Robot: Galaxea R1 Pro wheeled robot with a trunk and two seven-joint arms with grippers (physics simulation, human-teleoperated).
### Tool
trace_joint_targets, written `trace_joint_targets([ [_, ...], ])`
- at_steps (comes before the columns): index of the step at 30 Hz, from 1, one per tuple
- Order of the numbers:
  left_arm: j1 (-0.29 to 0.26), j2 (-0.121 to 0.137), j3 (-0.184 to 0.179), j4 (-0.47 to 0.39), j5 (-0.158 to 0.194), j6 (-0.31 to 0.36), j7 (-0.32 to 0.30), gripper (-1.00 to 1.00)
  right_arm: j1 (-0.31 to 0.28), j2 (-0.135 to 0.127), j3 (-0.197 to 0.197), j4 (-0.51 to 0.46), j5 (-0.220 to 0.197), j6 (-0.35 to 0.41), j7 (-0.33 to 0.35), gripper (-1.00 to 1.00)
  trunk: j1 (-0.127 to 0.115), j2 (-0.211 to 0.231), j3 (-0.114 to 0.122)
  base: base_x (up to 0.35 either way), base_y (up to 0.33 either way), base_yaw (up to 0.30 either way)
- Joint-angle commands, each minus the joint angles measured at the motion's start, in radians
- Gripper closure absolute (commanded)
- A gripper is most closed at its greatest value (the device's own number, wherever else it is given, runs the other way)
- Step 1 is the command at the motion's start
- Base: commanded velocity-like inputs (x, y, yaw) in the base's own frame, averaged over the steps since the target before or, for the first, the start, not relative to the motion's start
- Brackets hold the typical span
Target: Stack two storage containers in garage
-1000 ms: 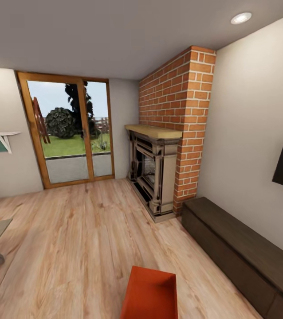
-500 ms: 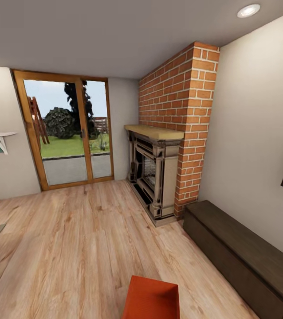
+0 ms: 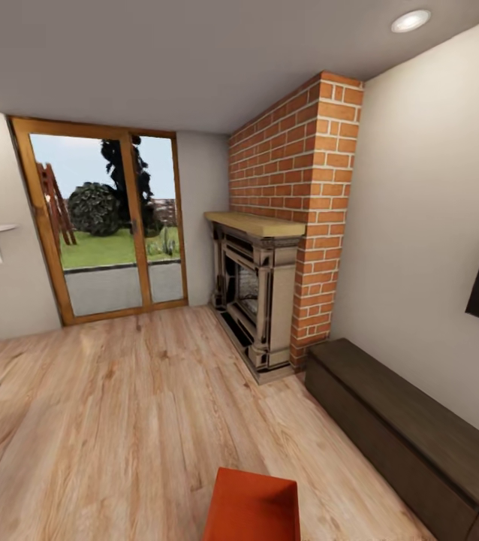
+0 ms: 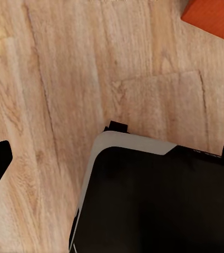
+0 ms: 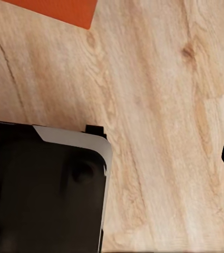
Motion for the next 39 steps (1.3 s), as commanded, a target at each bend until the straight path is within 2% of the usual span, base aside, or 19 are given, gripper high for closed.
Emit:
trace_joint_targets([
  [1, 0.000, 0.000, -0.008, 0.000, 0.008, -0.003, 0.002, -1.00, -0.001, 0.000, -0.003, 0.003, 0.009, -0.004, -0.003, -1.00, 0.000, -0.001, 0.000, 0.000, 0.000, -0.236],
  [24, 0.000, 0.000, -0.008, 0.000, 0.008, -0.003, 0.002, -1.00, -0.001, 0.000, -0.003, 0.003, 0.009, -0.006, -0.003, -1.00, 0.000, -0.001, 0.000, 0.000, 0.000, -0.224],
  [39, 0.000, 0.000, -0.007, 0.000, 0.009, -0.003, 0.003, -1.00, -0.001, -0.001, -0.002, 0.003, 0.011, -0.011, -0.003, -1.00, 0.000, -0.001, 0.000, 0.000, 0.034, -0.027],
])
